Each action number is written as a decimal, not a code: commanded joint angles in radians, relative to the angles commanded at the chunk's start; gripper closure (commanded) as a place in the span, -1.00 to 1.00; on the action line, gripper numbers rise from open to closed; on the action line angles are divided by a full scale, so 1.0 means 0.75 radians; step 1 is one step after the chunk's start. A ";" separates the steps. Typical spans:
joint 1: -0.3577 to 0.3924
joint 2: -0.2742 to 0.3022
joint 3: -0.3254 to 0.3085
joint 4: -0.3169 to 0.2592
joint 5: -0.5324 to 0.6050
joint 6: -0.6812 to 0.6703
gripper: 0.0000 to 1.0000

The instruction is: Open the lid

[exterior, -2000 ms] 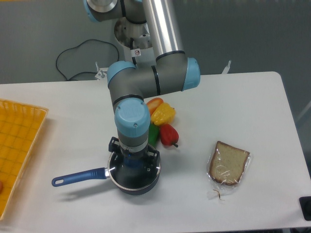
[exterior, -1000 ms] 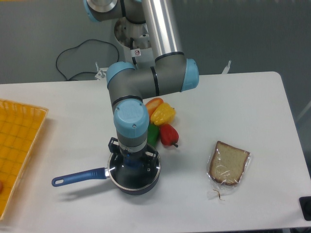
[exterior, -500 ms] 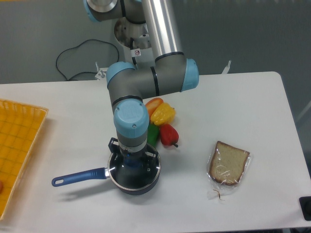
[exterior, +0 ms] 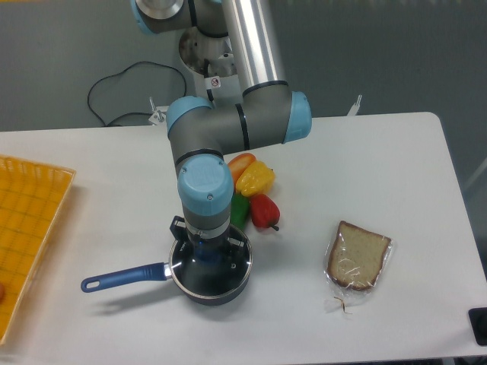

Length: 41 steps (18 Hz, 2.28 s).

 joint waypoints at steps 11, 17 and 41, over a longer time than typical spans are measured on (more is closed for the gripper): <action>0.004 0.039 0.002 -0.004 0.004 0.012 -0.09; 0.014 0.074 0.002 -0.024 0.008 0.014 -0.09; 0.225 0.207 -0.004 -0.262 0.008 0.462 -0.04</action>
